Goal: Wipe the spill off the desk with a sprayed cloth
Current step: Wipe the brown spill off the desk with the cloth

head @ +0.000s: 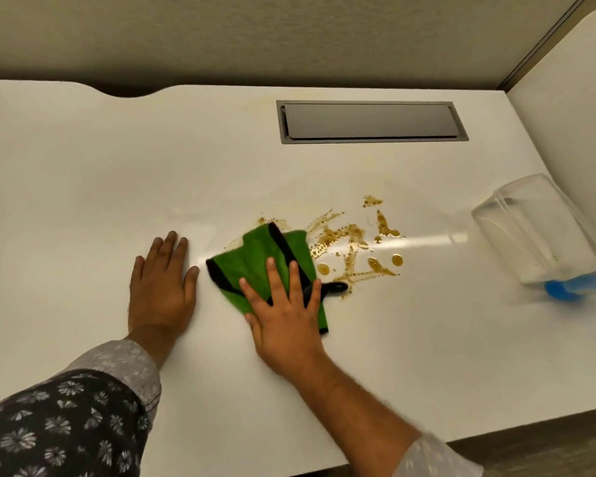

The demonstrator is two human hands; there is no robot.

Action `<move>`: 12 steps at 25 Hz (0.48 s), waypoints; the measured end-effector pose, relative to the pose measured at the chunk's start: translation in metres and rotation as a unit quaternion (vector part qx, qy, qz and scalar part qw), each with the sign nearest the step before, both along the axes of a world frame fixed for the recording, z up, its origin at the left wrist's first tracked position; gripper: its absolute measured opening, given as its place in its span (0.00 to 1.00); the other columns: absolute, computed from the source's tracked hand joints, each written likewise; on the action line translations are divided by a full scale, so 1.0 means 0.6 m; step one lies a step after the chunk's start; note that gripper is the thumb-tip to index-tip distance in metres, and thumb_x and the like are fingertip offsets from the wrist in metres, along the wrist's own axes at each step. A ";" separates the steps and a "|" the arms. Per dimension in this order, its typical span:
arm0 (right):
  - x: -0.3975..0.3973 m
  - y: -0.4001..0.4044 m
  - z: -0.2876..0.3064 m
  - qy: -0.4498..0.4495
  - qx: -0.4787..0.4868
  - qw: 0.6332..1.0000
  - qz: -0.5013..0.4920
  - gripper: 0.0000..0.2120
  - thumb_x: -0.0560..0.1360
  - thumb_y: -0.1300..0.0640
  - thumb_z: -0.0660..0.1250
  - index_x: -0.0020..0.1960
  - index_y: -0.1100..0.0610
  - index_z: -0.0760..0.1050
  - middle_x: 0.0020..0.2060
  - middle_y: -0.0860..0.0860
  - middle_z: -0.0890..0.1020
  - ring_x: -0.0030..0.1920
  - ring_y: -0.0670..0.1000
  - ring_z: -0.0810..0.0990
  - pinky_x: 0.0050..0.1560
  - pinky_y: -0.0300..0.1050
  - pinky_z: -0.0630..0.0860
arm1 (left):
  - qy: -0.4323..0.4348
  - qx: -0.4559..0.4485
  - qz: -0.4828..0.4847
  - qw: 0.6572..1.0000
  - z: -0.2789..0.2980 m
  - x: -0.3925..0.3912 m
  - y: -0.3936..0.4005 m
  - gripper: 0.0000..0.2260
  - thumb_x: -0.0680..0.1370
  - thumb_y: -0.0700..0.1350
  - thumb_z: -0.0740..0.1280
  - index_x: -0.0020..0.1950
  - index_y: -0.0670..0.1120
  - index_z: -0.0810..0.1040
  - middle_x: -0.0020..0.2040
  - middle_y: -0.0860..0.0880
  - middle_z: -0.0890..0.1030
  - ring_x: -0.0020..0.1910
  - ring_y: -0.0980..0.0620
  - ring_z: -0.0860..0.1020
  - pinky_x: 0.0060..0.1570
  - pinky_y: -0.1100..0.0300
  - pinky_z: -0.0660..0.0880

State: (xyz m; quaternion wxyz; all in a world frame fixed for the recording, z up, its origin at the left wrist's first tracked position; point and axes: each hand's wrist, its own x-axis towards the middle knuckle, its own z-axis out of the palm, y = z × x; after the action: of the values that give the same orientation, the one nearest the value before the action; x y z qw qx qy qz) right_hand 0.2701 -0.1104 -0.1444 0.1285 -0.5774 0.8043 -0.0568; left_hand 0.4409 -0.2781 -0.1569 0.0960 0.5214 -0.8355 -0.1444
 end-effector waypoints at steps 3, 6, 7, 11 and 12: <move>-0.073 -0.077 0.002 0.005 -0.007 1.000 -0.028 0.33 0.83 0.38 0.53 0.85 0.40 0.45 0.87 0.53 0.49 0.85 0.64 0.45 0.76 0.81 0.47 | 0.002 0.000 0.000 1.000 -0.004 0.003 -0.002 0.29 0.84 0.56 0.53 0.85 0.49 0.63 0.86 0.48 0.62 0.86 0.46 0.57 0.83 0.43 0.51; -0.157 -0.113 0.006 0.004 -0.014 0.996 -0.083 0.37 0.82 0.37 0.52 0.85 0.45 0.40 0.87 0.50 0.50 0.85 0.60 0.48 0.77 0.80 0.47 | 0.001 0.002 0.002 1.000 -0.010 0.005 -0.005 0.29 0.84 0.57 0.52 0.85 0.50 0.62 0.86 0.50 0.62 0.86 0.47 0.56 0.84 0.43 0.51; -0.185 -0.117 0.007 0.005 -0.016 0.994 -0.105 0.38 0.82 0.37 0.53 0.86 0.46 0.39 0.87 0.50 0.51 0.85 0.59 0.48 0.78 0.79 0.47 | 0.001 0.002 0.002 1.000 -0.011 0.006 -0.005 0.29 0.85 0.57 0.52 0.85 0.50 0.62 0.86 0.50 0.61 0.86 0.47 0.56 0.84 0.43 0.51; -0.308 -0.097 0.007 0.021 -0.002 0.980 -0.197 0.37 0.82 0.38 0.54 0.86 0.47 0.45 0.86 0.51 0.52 0.85 0.60 0.50 0.78 0.80 0.48 | -0.001 0.002 0.004 1.000 -0.014 0.005 -0.007 0.29 0.84 0.58 0.52 0.85 0.50 0.62 0.86 0.50 0.62 0.86 0.48 0.56 0.84 0.44 0.50; -0.341 -0.085 0.008 0.022 0.004 0.975 -0.221 0.36 0.82 0.38 0.54 0.86 0.46 0.47 0.86 0.51 0.52 0.85 0.60 0.50 0.77 0.80 0.48 | -0.001 0.002 0.004 1.000 -0.014 0.005 -0.007 0.29 0.84 0.58 0.51 0.85 0.49 0.62 0.86 0.50 0.61 0.86 0.48 0.56 0.84 0.44 0.50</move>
State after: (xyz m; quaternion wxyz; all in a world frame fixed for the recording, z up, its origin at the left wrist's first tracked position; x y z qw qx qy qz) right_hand 0.0654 -0.1612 -0.1394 0.0975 -0.3856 0.9150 -0.0675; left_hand 0.4439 -0.2822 -0.1655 0.0944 0.5249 -0.8334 -0.1450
